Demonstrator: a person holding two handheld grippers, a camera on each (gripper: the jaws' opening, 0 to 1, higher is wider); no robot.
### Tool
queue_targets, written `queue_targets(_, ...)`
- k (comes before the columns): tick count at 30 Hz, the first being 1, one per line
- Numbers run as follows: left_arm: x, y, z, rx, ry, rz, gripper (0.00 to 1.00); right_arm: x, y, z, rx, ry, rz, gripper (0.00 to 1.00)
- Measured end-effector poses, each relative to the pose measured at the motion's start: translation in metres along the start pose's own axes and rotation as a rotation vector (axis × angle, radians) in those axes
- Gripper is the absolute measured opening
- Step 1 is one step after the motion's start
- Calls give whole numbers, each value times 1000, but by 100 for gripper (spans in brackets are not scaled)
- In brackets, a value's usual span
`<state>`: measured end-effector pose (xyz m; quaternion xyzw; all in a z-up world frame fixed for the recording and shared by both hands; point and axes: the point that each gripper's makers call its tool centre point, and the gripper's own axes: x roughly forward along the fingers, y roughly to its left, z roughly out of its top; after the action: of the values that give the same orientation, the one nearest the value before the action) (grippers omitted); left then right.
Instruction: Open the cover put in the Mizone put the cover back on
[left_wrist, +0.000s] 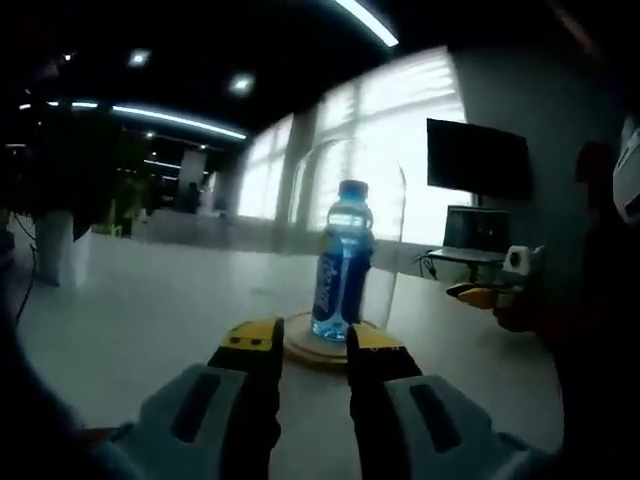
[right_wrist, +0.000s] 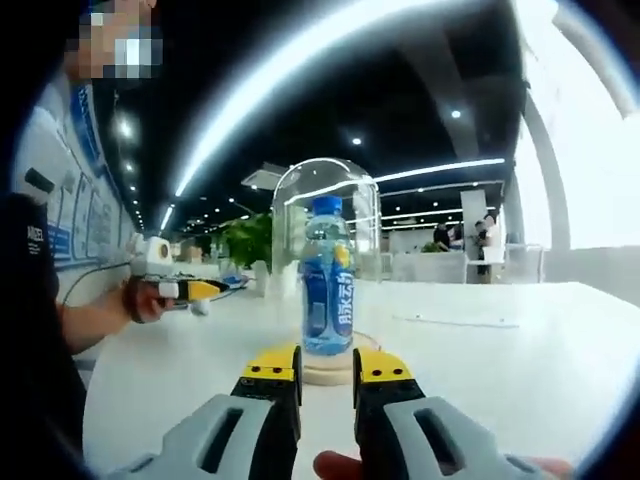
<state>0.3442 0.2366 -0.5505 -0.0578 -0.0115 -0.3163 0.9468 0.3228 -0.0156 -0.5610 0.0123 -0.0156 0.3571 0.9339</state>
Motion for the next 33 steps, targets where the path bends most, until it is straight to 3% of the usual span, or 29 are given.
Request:
queue_targets(4,-2,-2,3,6,-18,0,20,-1,0,0,19,-5,-1,12)
queue_targets(13,-2,-6,-6,47,22,-4,20,-3,-2,-3,-13,11,-15,14)
queue_targets(33,-4,-9,-4,9,3,-24,20,-2,-2,-8,-33,29,-19,15)
